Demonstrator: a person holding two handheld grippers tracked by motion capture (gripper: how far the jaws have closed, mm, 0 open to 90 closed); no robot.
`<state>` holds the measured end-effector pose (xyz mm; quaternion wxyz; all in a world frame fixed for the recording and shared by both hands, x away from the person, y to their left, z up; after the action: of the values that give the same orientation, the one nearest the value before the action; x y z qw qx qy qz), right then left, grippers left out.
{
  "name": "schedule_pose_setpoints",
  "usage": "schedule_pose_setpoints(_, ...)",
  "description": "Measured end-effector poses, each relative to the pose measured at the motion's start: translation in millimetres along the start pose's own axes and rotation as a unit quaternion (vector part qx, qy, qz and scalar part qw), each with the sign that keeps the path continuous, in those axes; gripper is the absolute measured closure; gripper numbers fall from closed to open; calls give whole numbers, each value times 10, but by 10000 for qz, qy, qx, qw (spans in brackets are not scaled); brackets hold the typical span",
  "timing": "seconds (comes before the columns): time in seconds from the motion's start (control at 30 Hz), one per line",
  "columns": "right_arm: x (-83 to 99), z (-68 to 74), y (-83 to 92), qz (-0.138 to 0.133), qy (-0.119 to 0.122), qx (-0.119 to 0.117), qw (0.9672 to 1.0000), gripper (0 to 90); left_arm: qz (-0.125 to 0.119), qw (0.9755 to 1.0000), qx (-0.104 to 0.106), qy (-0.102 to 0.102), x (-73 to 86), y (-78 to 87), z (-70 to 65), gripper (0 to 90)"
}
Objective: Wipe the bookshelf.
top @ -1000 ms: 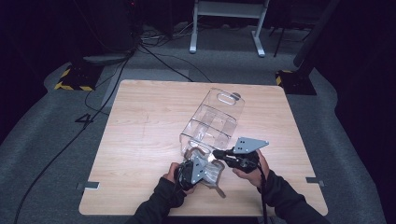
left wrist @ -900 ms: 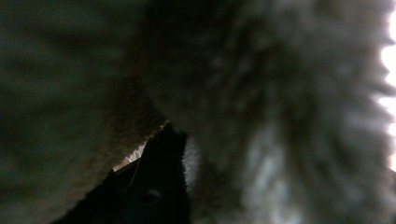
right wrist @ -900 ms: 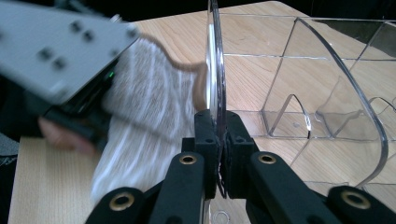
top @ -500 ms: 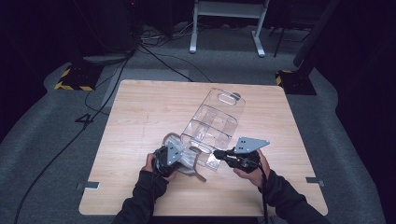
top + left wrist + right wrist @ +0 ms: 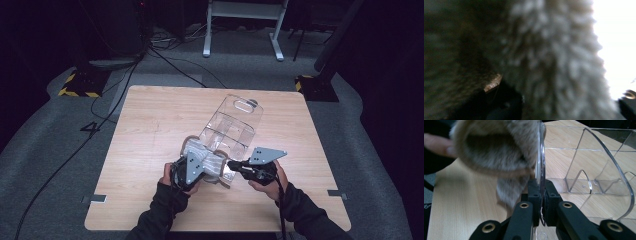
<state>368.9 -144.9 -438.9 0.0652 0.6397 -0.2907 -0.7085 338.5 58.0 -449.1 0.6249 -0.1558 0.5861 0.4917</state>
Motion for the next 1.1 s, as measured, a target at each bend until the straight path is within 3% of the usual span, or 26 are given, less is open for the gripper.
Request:
schedule_pose_setpoints(0.07, 0, 4, -2, 6, 3, 14, 10000, 868, 28, 9999, 90, -51, 1, -18, -57, 753)
schedule_pose_setpoints(0.17, 0, 8, -7, 3, -3, 12, 10000, 867, 158, 9986, 360, -353, 49, -116, -294, 753)
schedule_pose_setpoints(0.2, -1, 7, -10, 4, 14, 20, 10000, 867, 147, 9985, 345, -401, 70, -141, -353, 752)
schedule_pose_setpoints(0.23, -1, 5, -11, 22, 24, 58, 10000, 869, 107, 9986, 318, -402, 77, -147, -368, 749)
schedule_pose_setpoints(0.3, 9, -4, -4, 19, -22, 34, 10000, 869, 122, 9984, 495, -262, 92, -156, -345, 750)
schedule_pose_setpoints(0.37, 9, 1, -7, 28, -3, 35, 10000, 868, 389, 9966, 648, -332, 189, -201, -367, 751)
schedule_pose_setpoints(0.53, 12, -3, -6, 30, -8, 16, 10000, 868, 711, 9937, 735, -470, 380, -347, -441, 750)
schedule_pose_setpoints(0.63, 15, -5, -5, 36, -1, 13, 10000, 868, 817, 9923, 820, -449, 442, -376, -401, 751)
schedule_pose_setpoints(0.8, 21, -7, -2, 63, 12, -12, 10000, 866, 925, 9919, 703, -508, 502, -376, -253, 752)
schedule_pose_setpoints(0.93, 32, -12, -1, 79, 5, -45, 10000, 866, 1022, 9925, 515, -423, 543, -357, -112, 750)
schedule_pose_setpoints(1.03, 36, -12, 0, 88, 1, -48, 10000, 865, 1080, 9928, 498, -144, 577, -351, 10, 747)
schedule_pose_setpoints(1.1, 38, -9, 0, 90, 12, -32, 10000, 864, 1133, 9928, 371, -133, 590, -341, 89, 746)
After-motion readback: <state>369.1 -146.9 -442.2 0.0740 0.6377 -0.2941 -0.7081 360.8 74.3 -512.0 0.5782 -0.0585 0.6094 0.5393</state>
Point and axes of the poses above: each handheld gripper's, and its own axes: y roughly backward along the jaws, x roughly out of its underside, z roughly to its left, the point moved 3 cm from there along -y, roughly forward along the jaws, and after that the axes turned 6 degrees about -x, right-handed, at the moved point
